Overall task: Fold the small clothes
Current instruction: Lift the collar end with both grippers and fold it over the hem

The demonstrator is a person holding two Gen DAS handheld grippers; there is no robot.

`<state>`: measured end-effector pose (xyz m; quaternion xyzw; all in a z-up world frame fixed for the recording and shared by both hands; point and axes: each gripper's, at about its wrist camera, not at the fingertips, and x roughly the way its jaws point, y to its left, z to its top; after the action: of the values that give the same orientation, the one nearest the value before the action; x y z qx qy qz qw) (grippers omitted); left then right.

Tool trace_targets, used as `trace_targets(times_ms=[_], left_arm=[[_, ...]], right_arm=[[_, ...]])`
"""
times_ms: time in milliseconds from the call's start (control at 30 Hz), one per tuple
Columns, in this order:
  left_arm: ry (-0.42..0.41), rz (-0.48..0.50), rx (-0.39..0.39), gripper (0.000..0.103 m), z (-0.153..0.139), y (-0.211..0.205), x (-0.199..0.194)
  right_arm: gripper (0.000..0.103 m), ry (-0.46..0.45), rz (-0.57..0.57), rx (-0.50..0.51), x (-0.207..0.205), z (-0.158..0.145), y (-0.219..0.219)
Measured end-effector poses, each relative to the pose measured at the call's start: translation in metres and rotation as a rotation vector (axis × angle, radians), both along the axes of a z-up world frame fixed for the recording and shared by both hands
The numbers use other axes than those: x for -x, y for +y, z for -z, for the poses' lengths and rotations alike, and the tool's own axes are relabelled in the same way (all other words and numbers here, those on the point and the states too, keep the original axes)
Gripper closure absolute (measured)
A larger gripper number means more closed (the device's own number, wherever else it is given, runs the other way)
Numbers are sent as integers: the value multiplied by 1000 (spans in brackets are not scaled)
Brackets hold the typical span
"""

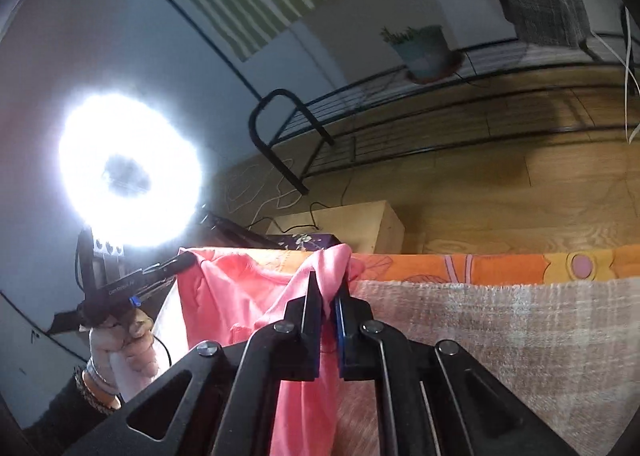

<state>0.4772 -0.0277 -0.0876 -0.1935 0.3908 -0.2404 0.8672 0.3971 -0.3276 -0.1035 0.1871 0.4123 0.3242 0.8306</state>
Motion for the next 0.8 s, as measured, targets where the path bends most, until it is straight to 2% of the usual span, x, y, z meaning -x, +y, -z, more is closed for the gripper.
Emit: trace_targets(times_ms=[200, 433, 600, 700, 800], left_arm=[[-45, 39, -15, 103, -34, -9, 40], [-99, 65, -65, 103, -74, -7, 113], [-95, 73, -73, 103, -79, -1, 169], [-82, 86, -77, 103, -72, 1, 208], [-70, 108, -113, 103, -59, 0, 244]], right_arm=[[100, -34, -37, 14, 32, -32, 4], [100, -50, -51, 30, 90, -65, 2], [100, -62, -75, 40, 149, -85, 3], [100, -61, -85, 55, 183, -88, 3], [100, -55, -96, 78, 220, -85, 2]])
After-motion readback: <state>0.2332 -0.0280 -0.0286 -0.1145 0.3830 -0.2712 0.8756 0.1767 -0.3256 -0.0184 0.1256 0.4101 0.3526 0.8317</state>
